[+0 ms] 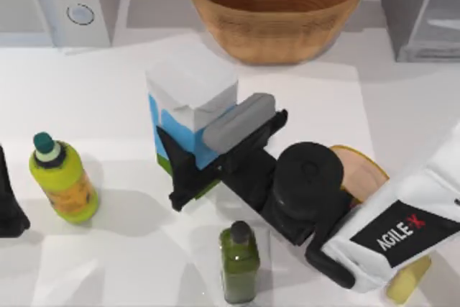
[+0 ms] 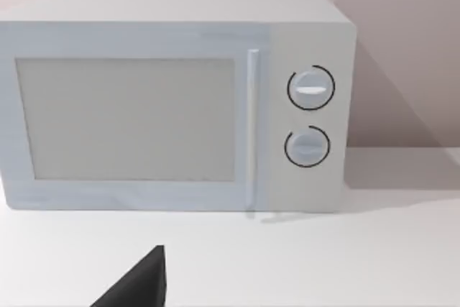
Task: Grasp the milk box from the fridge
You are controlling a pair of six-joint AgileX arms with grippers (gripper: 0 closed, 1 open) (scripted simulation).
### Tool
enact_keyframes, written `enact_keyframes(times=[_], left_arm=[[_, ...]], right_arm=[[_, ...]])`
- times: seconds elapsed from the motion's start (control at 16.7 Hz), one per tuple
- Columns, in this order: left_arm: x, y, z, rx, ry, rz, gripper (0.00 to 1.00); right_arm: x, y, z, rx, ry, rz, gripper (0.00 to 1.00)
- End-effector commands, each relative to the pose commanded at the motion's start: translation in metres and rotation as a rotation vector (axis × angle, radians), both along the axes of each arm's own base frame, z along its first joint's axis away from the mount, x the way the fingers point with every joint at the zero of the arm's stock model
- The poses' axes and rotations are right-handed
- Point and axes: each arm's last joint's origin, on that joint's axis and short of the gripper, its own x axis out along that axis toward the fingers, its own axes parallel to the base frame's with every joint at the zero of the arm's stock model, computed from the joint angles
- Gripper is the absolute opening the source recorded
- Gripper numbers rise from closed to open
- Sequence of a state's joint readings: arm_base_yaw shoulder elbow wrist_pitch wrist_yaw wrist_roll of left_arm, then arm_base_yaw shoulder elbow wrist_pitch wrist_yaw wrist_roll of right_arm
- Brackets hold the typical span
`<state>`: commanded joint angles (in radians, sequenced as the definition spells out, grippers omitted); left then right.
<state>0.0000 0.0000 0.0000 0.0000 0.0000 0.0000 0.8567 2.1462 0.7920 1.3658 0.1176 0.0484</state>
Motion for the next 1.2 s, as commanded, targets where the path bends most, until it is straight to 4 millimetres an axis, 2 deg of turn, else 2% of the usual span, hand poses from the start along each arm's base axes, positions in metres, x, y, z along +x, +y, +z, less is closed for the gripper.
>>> enact_keyframes(times=[0.36,1.14,1.2], left_arm=[[0.0000,0.0000,0.0000,0.000,0.000,0.000,1.00],[0.0000,0.0000,0.0000,0.000,0.000,0.000,1.00],[0.0000,0.0000,0.0000,0.000,0.000,0.000,1.00]], right_arm=[[0.0037,-0.0012,-0.0053,-0.032,-0.014,0.001,0.00],[0.0037,-0.0012,-0.0053,-0.032,-0.014,0.001,0.98],[0.0037,-0.0012,-0.0053,-0.032,-0.014,0.001,1.00]])
